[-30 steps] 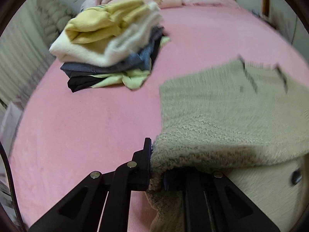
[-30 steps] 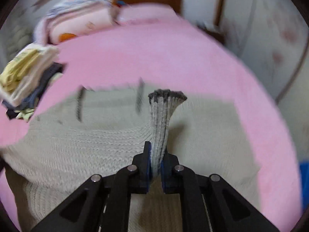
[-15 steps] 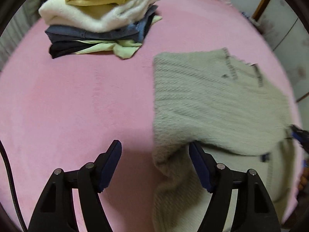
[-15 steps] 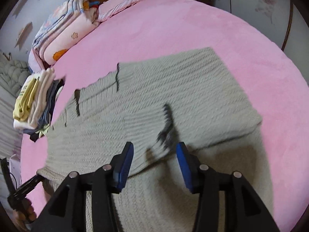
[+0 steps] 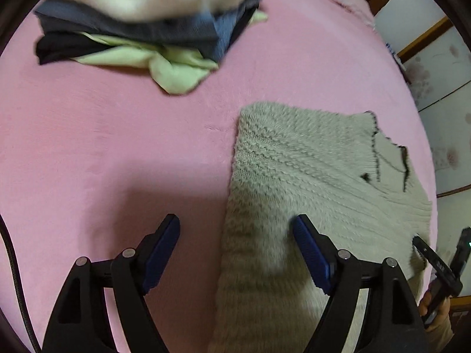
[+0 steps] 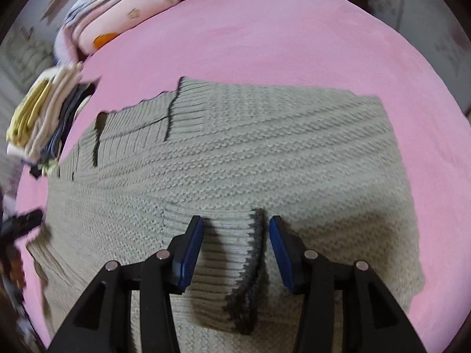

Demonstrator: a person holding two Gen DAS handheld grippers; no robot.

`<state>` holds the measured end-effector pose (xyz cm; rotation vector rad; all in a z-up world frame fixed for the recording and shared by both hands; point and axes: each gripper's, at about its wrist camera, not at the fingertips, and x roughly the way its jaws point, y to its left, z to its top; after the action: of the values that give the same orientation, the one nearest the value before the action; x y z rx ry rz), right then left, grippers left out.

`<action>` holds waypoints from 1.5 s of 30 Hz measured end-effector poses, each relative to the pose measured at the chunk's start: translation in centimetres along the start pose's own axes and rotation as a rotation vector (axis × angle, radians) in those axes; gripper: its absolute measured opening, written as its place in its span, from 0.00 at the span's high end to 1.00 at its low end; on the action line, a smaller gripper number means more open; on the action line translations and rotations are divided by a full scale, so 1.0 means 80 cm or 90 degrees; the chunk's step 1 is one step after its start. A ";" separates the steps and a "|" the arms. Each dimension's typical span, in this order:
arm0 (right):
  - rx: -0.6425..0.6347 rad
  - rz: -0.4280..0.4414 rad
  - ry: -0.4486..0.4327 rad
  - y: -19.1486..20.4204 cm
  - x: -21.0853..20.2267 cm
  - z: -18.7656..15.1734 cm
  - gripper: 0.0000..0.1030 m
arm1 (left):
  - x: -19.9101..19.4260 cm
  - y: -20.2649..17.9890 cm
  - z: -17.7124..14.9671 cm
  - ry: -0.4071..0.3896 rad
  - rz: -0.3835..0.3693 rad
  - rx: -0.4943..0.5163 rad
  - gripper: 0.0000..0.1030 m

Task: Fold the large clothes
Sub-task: 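Grasp the cardigan side edge with the right tool and fold it inward, then release the cardigan and lift both tools to view the folded body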

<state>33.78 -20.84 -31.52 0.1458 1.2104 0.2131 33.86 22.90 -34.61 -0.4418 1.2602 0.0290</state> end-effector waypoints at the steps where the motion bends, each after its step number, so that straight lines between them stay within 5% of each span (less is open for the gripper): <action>1: -0.015 0.002 0.001 0.003 0.001 -0.001 0.64 | 0.005 -0.001 0.003 0.000 -0.002 0.001 0.24; 2: -0.029 0.001 0.002 0.006 0.002 -0.002 0.73 | 0.008 -0.006 0.005 -0.003 -0.003 0.006 0.25; 4: -0.049 0.009 0.000 0.009 0.001 -0.004 0.90 | 0.012 -0.018 0.010 -0.010 -0.007 0.031 0.49; 5: -0.055 0.004 -0.004 0.011 0.000 -0.004 0.91 | 0.013 -0.026 0.013 -0.007 -0.019 0.048 0.70; 6: -0.071 -0.011 -0.015 0.016 -0.003 -0.005 0.91 | 0.014 -0.034 0.016 -0.012 -0.002 0.061 0.76; 13: -0.098 -0.068 -0.124 0.037 -0.033 0.007 0.92 | -0.025 -0.081 0.019 -0.181 0.111 0.137 0.84; 16: -0.100 -0.104 -0.116 0.037 -0.009 0.017 0.92 | 0.000 -0.082 0.019 -0.175 0.154 0.144 0.84; 23: -0.112 -0.164 -0.091 0.043 0.027 0.018 0.89 | 0.030 -0.072 0.009 -0.179 0.205 0.157 0.75; 25: -0.116 -0.174 -0.089 0.046 0.017 0.019 0.80 | 0.024 -0.073 0.010 -0.174 0.219 0.154 0.59; 27: -0.111 -0.179 -0.089 0.045 0.004 0.019 0.74 | 0.013 -0.068 0.014 -0.161 0.233 0.137 0.32; 33: -0.082 -0.134 -0.120 0.050 -0.061 0.009 0.73 | -0.057 -0.053 0.010 -0.167 0.179 0.075 0.30; 45: -0.032 -0.033 -0.153 0.088 -0.204 -0.018 0.72 | -0.195 -0.116 -0.062 -0.132 0.127 0.061 0.23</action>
<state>26.37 -17.96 -15.61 0.0932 0.9672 0.1752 26.84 16.15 -18.56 -0.2237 1.0916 0.1785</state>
